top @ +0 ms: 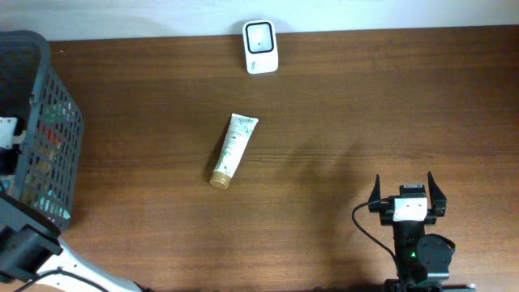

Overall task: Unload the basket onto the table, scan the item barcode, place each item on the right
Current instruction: 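Reach the left gripper into the basket and grasp the orange-capped snack pack, then carry the orange-capped pack past the scanner and lay it beside the tube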

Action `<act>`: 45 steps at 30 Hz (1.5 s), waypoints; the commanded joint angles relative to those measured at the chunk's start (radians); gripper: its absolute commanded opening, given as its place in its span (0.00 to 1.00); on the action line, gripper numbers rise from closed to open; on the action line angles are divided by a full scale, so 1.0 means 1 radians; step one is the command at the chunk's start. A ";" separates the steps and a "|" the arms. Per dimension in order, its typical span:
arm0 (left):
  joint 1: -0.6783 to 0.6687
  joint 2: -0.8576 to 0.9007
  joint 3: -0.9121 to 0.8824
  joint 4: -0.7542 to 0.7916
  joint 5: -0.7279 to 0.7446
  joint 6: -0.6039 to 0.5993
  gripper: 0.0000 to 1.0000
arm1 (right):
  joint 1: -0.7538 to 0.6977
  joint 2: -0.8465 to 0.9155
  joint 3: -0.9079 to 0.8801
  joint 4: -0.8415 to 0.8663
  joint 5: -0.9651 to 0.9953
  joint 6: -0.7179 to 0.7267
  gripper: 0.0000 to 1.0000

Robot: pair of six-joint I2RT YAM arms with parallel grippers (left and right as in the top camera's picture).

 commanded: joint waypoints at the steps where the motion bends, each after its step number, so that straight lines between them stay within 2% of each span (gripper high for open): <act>1: 0.002 -0.047 0.137 -0.046 -0.042 -0.172 0.00 | -0.003 -0.005 -0.008 -0.002 0.016 -0.004 0.99; 4: 0.002 -0.123 0.269 -0.055 -0.053 -0.241 0.00 | -0.003 -0.005 -0.008 -0.002 0.016 -0.004 0.99; 8: 0.001 -0.232 0.437 -0.047 -0.062 -0.262 0.00 | -0.003 -0.005 -0.008 -0.002 0.016 -0.004 0.99; 10: 0.001 -0.277 0.487 -0.048 -0.062 -0.324 0.00 | -0.003 -0.005 -0.008 -0.002 0.016 -0.004 0.99; 12: 0.001 -0.369 0.518 -0.048 -0.027 -0.521 0.00 | -0.003 -0.005 -0.008 -0.002 0.016 -0.004 0.99; 13: 0.001 -0.423 0.518 -0.054 0.030 -0.661 0.00 | -0.003 -0.005 -0.008 -0.002 0.016 -0.004 0.99; 15: -0.009 -0.482 0.518 -0.072 0.160 -0.828 0.00 | -0.003 -0.005 -0.008 -0.002 0.016 -0.004 0.99; 16: -0.034 -0.505 0.518 -0.094 0.235 -0.866 0.00 | -0.003 -0.005 -0.008 -0.002 0.016 -0.004 0.99; 18: -0.132 -0.517 0.518 -0.174 0.290 -0.868 0.00 | -0.003 -0.005 -0.008 -0.002 0.016 -0.004 0.99; 22: -0.397 -0.490 0.444 -0.326 0.213 -0.864 0.00 | -0.003 -0.005 -0.008 -0.002 0.016 -0.004 0.99; 25: -0.557 -0.465 0.313 -0.327 0.196 -0.864 0.00 | -0.003 -0.005 -0.008 -0.002 0.016 -0.004 0.99; 27: -0.655 -0.438 0.224 -0.294 0.113 -0.844 0.00 | -0.003 -0.005 -0.008 -0.002 0.016 -0.004 0.99; 30: -0.813 -0.391 0.099 -0.198 0.097 -0.553 0.00 | -0.003 -0.005 -0.008 -0.002 0.016 -0.004 0.99; 33: -0.944 -0.336 0.063 -0.165 0.097 -0.239 0.00 | -0.003 -0.005 -0.008 -0.002 0.016 -0.004 0.99; 35: -1.061 -0.280 0.063 -0.169 0.097 0.072 0.00 | -0.003 -0.005 -0.008 -0.002 0.016 -0.004 0.99; 38: -1.183 -0.188 0.063 -0.181 0.097 0.441 0.00 | -0.003 -0.005 -0.008 -0.002 0.016 -0.004 0.99; 42: -1.286 -0.092 0.063 -0.194 0.098 0.629 0.00 | -0.003 -0.005 -0.008 -0.002 0.016 -0.004 0.99; 45: -1.377 -0.029 0.063 -0.270 0.102 0.840 0.00 | -0.003 -0.005 -0.008 -0.002 0.016 -0.004 0.99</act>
